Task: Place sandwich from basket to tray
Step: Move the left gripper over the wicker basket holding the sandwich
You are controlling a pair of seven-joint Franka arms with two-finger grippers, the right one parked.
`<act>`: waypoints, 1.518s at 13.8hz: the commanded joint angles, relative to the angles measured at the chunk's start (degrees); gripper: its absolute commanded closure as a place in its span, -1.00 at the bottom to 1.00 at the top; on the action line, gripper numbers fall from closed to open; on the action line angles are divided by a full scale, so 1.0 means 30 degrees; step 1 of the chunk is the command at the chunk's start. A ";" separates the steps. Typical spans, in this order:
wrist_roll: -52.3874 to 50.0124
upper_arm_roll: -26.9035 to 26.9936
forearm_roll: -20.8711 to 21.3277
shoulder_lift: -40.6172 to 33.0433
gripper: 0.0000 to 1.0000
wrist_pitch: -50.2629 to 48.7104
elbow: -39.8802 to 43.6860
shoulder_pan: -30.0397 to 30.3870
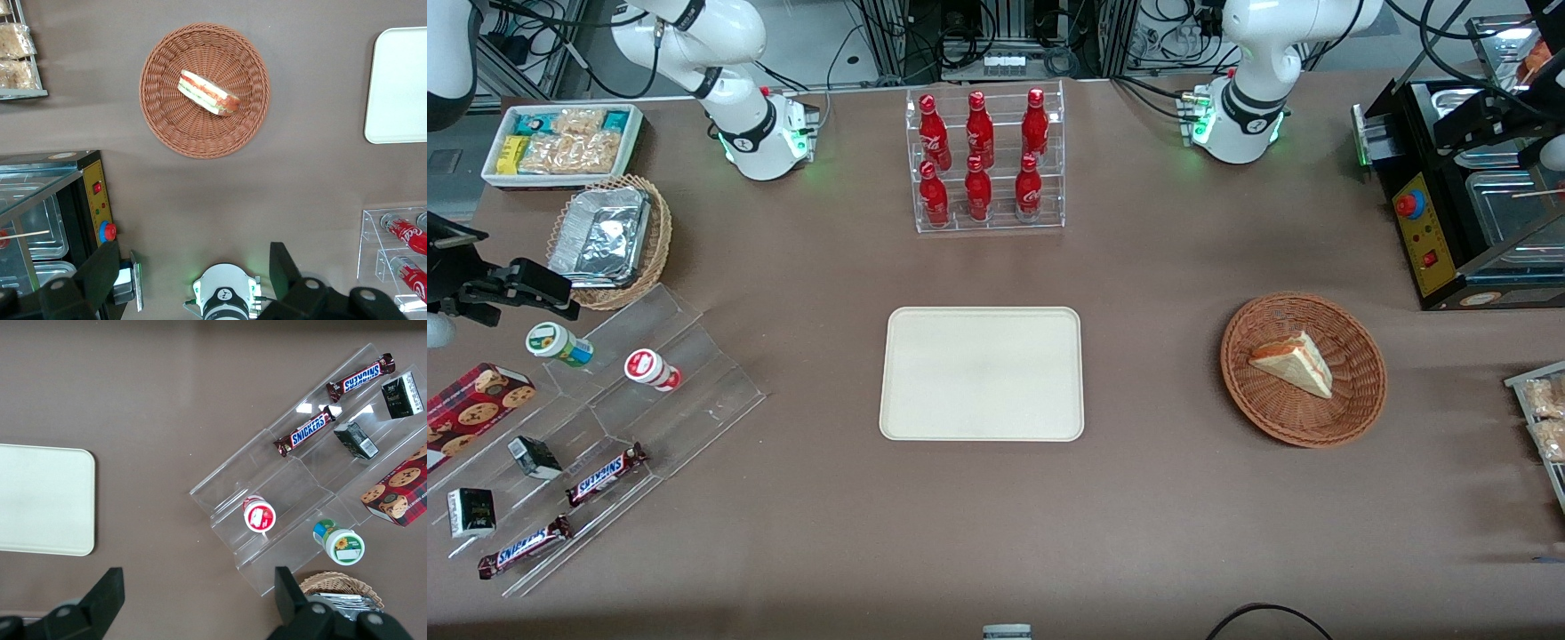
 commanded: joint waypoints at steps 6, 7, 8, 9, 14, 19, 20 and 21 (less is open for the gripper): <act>-0.0503 0.0107 0.0553 0.2103 -1.00 0.0036 0.0301 0.0124; -0.0623 0.0107 0.0816 0.2369 -1.00 0.0414 0.0186 0.0124; -0.1002 0.0107 0.0877 0.2836 -1.00 0.0708 0.0098 0.0153; -0.2224 0.0136 0.0848 0.3305 -1.00 0.0827 0.0039 0.0153; -0.7643 0.0166 0.0760 0.4600 -1.00 0.3337 -0.1594 0.0211; -1.1780 0.0166 0.0760 0.4541 -1.00 0.6329 -0.4144 0.0475; -1.2280 0.0166 0.0760 0.4511 -1.00 0.6916 -0.4731 0.0592; -1.2778 0.0166 0.0673 0.4453 -1.00 0.7531 -0.5288 0.0593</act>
